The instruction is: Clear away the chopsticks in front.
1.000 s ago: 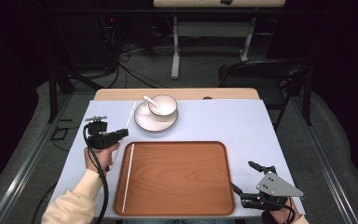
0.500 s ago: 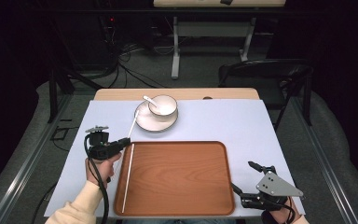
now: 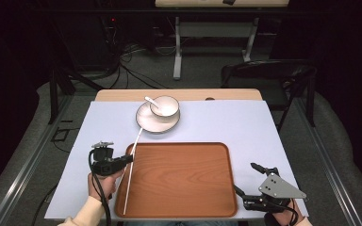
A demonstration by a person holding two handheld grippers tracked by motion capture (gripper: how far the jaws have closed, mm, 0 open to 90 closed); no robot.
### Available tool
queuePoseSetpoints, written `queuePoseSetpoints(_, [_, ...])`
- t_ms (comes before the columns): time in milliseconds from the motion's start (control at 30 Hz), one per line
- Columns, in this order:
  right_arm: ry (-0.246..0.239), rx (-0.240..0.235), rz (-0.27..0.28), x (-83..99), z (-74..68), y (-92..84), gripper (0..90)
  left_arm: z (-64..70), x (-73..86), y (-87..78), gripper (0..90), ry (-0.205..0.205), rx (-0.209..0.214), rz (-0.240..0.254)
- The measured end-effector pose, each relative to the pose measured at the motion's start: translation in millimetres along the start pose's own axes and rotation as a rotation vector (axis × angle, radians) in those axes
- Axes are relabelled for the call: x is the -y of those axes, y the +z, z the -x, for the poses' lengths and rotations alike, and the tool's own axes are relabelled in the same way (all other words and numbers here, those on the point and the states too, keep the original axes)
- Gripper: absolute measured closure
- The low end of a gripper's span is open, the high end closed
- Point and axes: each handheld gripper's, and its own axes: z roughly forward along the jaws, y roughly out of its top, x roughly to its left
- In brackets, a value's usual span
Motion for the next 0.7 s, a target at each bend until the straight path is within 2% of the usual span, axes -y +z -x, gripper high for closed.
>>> queuePoseSetpoints(33, [0.0,-0.001,0.001,-0.2,0.0,0.5,14.3,-0.6,5.7,1.2,84.1,-0.015,-0.015,-0.013])
queuePoseSetpoints(167, [-0.001,-0.006,0.004,-0.6,0.1,1.3,14.2,-2.1,14.8,1.9,84.0,-0.04,-0.026,-0.033])
queuePoseSetpoints(300, [-0.006,-0.012,0.005,-1.2,0.3,2.9,14.3,-3.0,19.5,0.8,84.0,-0.047,-0.05,-0.037])
queuePoseSetpoints(367, [-0.007,-0.017,0.005,-1.5,0.5,3.9,14.2,-4.7,22.2,1.8,84.0,-0.058,-0.059,-0.059])
queuePoseSetpoints(700, [-0.008,-0.02,0.004,-1.6,0.6,4.3,14.3,-8.6,23.0,9.5,83.8,-0.05,-0.093,-0.1])
